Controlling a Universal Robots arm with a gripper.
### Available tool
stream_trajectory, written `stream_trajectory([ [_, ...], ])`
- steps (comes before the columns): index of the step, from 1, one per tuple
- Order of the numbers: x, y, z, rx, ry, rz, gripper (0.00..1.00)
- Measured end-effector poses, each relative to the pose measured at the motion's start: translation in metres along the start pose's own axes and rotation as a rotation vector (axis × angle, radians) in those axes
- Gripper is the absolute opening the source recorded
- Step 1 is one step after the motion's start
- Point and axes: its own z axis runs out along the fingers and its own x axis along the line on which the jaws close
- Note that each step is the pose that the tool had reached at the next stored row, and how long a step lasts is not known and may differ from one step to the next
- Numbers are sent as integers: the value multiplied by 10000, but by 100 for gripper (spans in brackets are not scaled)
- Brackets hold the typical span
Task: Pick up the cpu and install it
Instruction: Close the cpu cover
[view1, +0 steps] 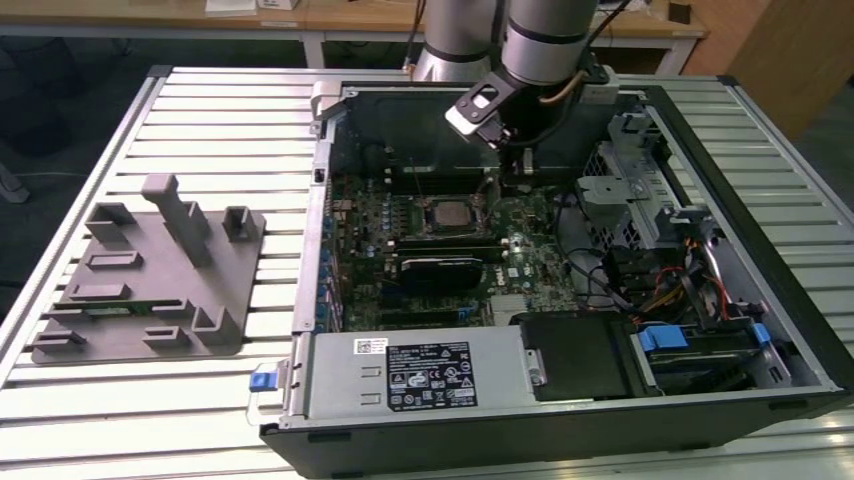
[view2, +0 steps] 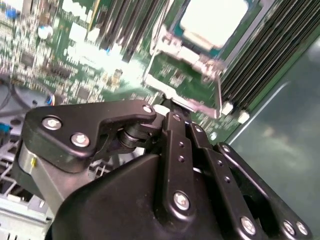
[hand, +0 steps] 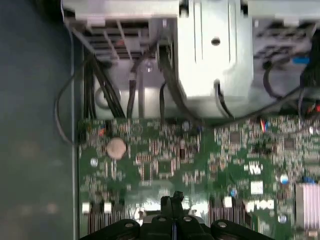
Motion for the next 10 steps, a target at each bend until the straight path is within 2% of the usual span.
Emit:
stream_trajectory([
  [4, -5, -149, 0, -18, 1, 5, 11],
  [10, -8, -243, 1, -19, 1, 7, 11],
])
